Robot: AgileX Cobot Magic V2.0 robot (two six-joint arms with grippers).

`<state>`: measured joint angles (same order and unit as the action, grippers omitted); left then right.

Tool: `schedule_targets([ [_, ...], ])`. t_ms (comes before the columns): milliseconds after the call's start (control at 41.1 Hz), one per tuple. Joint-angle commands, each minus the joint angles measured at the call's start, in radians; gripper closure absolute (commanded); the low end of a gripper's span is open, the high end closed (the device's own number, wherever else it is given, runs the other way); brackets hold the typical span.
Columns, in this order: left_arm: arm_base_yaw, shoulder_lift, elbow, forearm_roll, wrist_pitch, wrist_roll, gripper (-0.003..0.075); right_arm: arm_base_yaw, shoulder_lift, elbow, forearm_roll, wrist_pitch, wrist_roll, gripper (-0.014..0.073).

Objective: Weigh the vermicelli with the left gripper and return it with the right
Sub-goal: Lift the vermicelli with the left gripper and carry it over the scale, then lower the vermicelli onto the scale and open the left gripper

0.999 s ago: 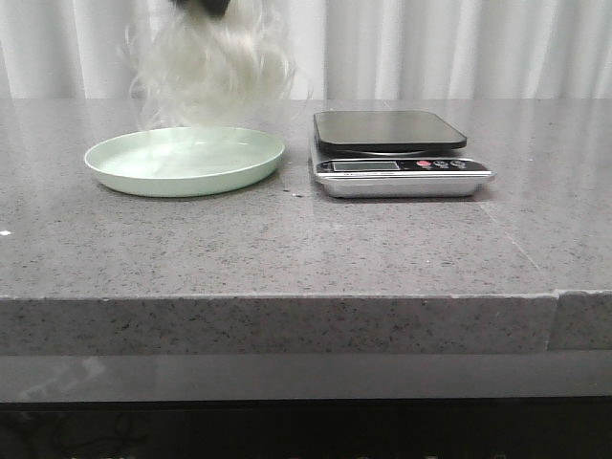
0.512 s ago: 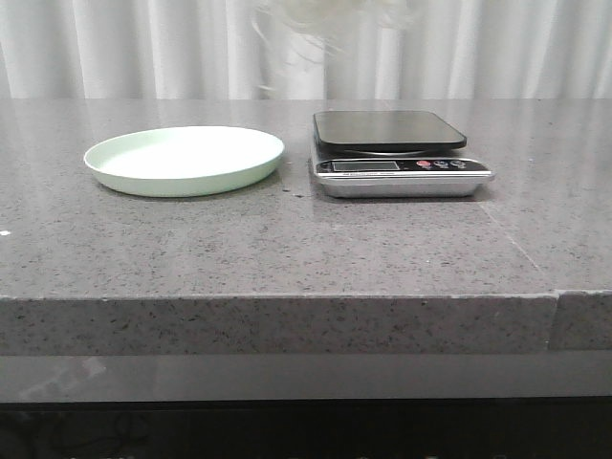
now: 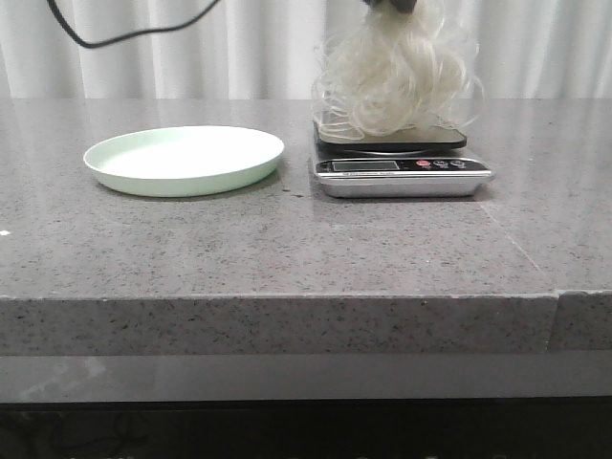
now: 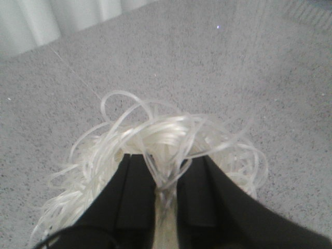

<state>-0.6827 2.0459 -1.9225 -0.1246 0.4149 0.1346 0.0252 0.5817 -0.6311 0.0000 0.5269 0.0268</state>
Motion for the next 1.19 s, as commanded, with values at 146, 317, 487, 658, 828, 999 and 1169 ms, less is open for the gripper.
schedule_targets([
  [146,-0.004,-0.053,-0.048,-0.005,-0.075,0.001,0.0264,-0.008,0.01,-0.027,-0.012,-0.082,0.0,0.0048],
  [317,-0.004,-0.113,-0.053,-0.005,0.001,0.001,0.0247,-0.008,0.01,-0.027,-0.012,-0.082,0.0,0.0048],
  [487,-0.004,-0.231,-0.053,0.005,0.103,0.001,0.0248,-0.008,0.01,-0.027,-0.012,-0.082,0.0,0.0048],
  [658,-0.004,-0.373,-0.046,0.066,0.239,0.001,0.0248,-0.008,0.01,-0.027,-0.012,-0.082,0.0,0.0048],
  [828,-0.004,-0.517,0.042,0.074,0.302,0.001,0.0248,-0.008,0.01,-0.027,-0.012,-0.081,0.0,0.0048],
  [999,-0.004,-0.671,0.214,0.074,0.283,-0.009,0.0248,-0.008,0.01,-0.027,-0.012,-0.081,0.0,0.0048],
  [1169,-0.004,-0.838,0.426,0.073,0.24,-0.014,0.0248,-0.008,0.01,-0.027,-0.007,-0.08,0.0,0.0048],
])
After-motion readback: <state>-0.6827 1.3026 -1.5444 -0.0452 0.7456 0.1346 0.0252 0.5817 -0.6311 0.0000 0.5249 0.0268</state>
